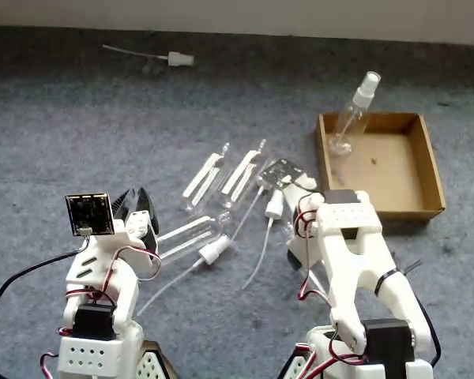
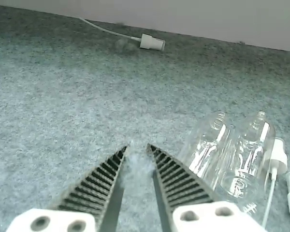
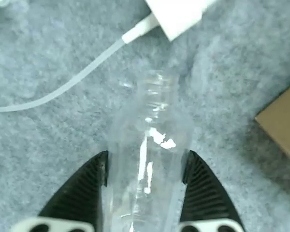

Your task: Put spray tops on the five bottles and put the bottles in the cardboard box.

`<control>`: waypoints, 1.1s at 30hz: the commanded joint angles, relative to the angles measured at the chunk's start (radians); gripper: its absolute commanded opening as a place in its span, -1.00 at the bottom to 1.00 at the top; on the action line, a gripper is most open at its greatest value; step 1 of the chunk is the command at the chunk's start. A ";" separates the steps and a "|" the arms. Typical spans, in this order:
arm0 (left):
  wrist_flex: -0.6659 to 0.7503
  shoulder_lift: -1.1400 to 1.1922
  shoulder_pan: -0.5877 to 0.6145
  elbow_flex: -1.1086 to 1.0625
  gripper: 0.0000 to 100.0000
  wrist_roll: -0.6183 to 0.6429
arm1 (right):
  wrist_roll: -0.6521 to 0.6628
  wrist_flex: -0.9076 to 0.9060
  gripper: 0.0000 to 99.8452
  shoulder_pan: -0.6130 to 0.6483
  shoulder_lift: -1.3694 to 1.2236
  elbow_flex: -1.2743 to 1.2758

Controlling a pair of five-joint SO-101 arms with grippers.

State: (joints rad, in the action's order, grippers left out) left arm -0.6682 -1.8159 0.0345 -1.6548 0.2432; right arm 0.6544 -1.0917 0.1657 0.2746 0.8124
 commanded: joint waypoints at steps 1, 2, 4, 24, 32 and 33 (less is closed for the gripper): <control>0.021 -0.004 0.004 0.007 -0.99 -0.009 | 0.005 0.059 -0.77 -0.010 -0.013 -0.002; 0.021 -0.004 0.002 0.007 -0.99 -0.009 | 0.003 0.065 -0.71 -0.010 -0.012 -0.001; 0.021 -0.004 0.002 0.007 -0.99 -0.009 | 0.006 0.074 -0.60 -0.010 -0.012 -0.001; 0.020 -0.004 -0.062 0.005 -0.99 -0.087 | 0.002 0.177 -0.43 -0.008 -0.015 0.002; 0.020 -0.004 -0.064 0.005 -0.99 -0.089 | -0.002 0.182 -0.44 -0.008 -0.022 0.012; 0.020 -0.004 -0.064 0.005 -0.99 -0.089 | -0.011 0.183 -0.47 -0.008 -0.022 0.030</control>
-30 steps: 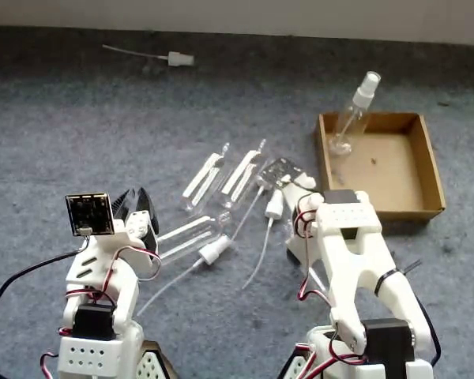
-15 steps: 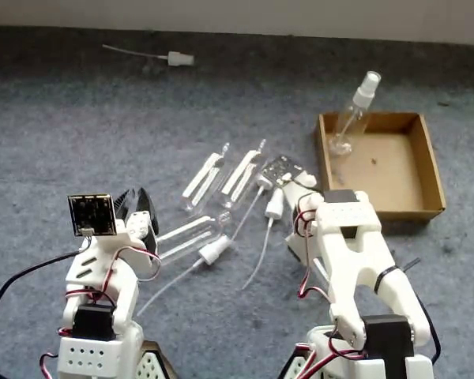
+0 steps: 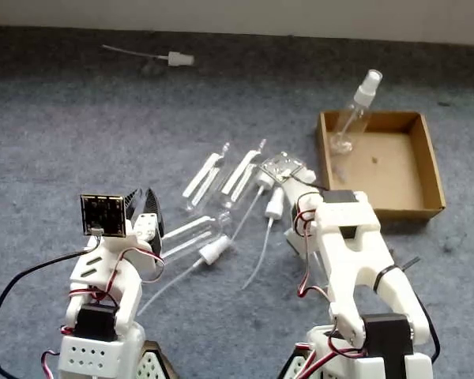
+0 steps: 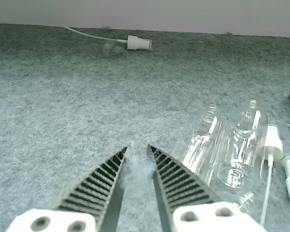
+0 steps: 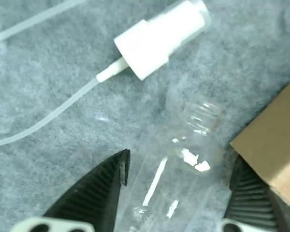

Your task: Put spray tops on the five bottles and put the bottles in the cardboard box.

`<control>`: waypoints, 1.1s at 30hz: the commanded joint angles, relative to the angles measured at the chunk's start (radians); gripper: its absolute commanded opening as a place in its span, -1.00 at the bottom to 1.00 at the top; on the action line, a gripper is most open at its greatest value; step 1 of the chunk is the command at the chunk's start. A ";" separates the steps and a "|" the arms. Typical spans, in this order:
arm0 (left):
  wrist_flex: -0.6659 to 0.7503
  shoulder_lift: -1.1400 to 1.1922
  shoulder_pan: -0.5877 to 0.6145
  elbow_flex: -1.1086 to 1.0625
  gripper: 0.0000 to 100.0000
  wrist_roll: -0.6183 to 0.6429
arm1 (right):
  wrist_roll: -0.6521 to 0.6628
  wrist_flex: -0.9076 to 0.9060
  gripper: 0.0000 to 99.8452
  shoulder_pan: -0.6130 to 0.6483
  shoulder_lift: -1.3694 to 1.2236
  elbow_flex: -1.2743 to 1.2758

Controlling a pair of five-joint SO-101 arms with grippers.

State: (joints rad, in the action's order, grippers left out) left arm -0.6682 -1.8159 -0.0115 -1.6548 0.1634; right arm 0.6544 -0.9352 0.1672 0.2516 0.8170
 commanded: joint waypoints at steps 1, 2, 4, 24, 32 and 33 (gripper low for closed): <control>0.020 -0.004 -0.019 0.005 -0.99 -0.009 | -0.018 0.027 -0.50 -0.010 0.001 0.044; 0.020 -0.004 -0.019 0.005 -0.99 -0.009 | -0.020 0.027 -0.54 -0.010 0.001 0.061; 0.020 -0.004 -0.019 0.005 -0.99 -0.009 | -0.020 0.027 -0.60 -0.010 0.001 0.079; 0.020 -0.002 -0.021 0.004 -0.99 -0.026 | -0.014 0.025 -0.38 -0.008 0.013 0.079; 0.020 -0.002 -0.021 0.004 -0.99 -0.026 | -0.018 0.084 -0.38 0.048 0.012 0.053; 0.020 -0.002 -0.021 0.004 -0.99 -0.026 | -0.020 0.094 -0.38 0.048 0.012 0.053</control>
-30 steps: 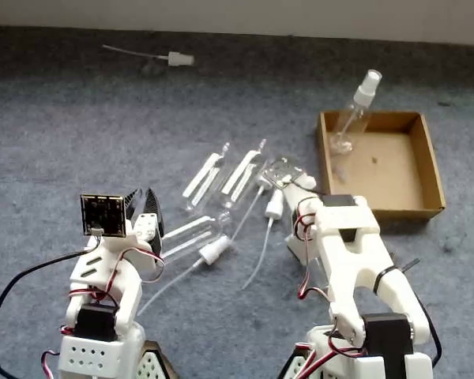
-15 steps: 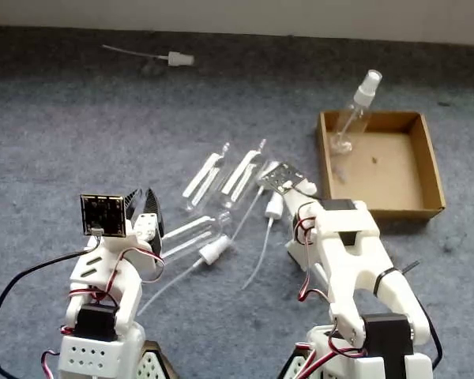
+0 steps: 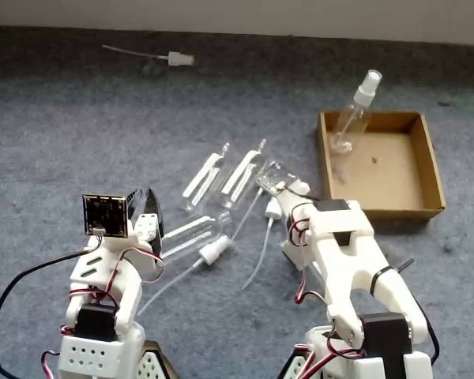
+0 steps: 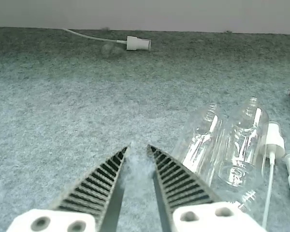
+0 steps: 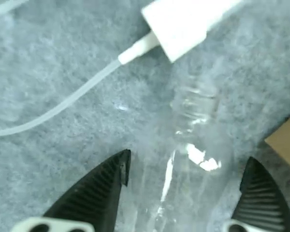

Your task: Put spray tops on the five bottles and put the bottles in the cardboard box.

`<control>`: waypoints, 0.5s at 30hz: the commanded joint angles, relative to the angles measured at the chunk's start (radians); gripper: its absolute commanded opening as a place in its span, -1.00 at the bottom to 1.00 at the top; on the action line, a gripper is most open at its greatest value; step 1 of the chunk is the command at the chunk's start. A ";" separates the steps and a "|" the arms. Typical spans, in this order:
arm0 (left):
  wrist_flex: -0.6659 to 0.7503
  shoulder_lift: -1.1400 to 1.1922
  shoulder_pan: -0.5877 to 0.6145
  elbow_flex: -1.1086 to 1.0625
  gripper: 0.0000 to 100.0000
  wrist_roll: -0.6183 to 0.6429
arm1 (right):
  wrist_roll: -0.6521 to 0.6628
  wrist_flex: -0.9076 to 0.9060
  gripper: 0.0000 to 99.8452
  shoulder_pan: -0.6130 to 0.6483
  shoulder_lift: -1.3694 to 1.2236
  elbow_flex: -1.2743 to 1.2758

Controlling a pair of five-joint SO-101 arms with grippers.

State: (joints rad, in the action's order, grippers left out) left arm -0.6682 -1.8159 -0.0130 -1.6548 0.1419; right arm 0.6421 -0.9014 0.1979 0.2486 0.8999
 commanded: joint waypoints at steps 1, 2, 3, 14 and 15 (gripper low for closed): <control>0.020 -0.002 -0.019 0.004 -0.99 -0.005 | -0.008 0.067 -0.38 0.018 0.015 -0.030; 0.020 -0.002 -0.019 0.004 -0.99 -0.005 | -0.008 0.068 -0.38 0.018 0.015 -0.030; 0.020 -0.002 -0.019 0.004 -0.99 -0.005 | -0.008 0.068 -0.38 0.018 0.015 -0.030; 0.020 -0.002 -0.019 0.004 -0.99 -0.005 | -0.072 0.068 -0.85 0.015 0.028 -0.054; 0.020 -0.002 -0.019 0.004 -0.99 -0.005 | -0.101 0.065 -0.90 0.015 0.048 -0.076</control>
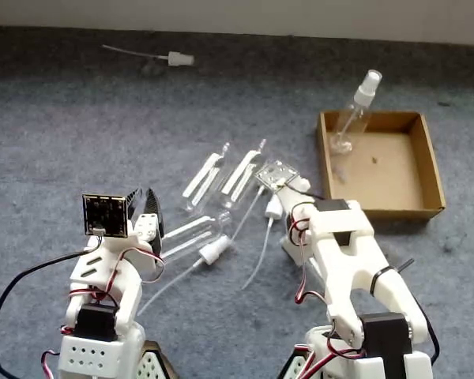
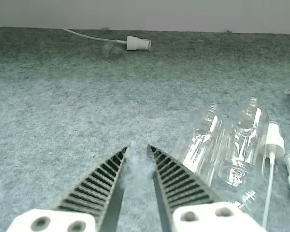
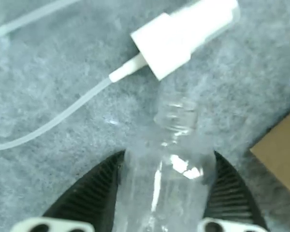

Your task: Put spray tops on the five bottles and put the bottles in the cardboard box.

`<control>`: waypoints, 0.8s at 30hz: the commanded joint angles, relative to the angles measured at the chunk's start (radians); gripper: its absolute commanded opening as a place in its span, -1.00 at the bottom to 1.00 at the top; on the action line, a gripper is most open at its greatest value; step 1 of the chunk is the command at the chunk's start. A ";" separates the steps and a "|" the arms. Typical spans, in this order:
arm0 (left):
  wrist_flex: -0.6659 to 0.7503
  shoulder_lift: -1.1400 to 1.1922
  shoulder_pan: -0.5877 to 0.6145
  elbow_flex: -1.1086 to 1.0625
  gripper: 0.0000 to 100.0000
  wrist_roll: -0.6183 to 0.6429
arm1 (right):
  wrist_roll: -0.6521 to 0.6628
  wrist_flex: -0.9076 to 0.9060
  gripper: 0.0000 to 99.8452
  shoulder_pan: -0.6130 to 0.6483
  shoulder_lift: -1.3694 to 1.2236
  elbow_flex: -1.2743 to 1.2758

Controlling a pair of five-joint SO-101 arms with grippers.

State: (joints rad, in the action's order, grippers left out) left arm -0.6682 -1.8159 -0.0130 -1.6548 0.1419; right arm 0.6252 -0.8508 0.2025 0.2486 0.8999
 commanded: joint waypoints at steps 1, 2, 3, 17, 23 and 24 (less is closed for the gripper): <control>0.020 -0.002 -0.019 0.004 -0.99 -0.005 | -0.114 0.013 -0.91 0.010 0.073 -0.101; 0.020 -0.002 -0.019 0.004 -0.99 -0.005 | -0.144 0.013 -0.91 0.010 0.105 -0.117; 0.020 -0.002 -0.015 0.004 -0.99 -0.005 | -0.173 0.013 -0.91 0.008 0.142 -0.128; -0.146 -0.002 -0.050 0.124 -0.98 -0.147 | -0.549 0.021 -0.91 0.015 0.799 0.137; -0.348 0.002 -0.203 0.242 -0.99 -0.376 | -0.555 0.104 -0.91 0.015 0.888 0.260; -0.379 0.002 -0.213 0.263 -0.99 -0.408 | -0.555 0.137 -0.91 0.015 0.889 0.289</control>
State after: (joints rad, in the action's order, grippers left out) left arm -0.9352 -1.8174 -0.1465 -1.5136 -0.1389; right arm 0.0775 -0.8278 0.2087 1.0879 1.1439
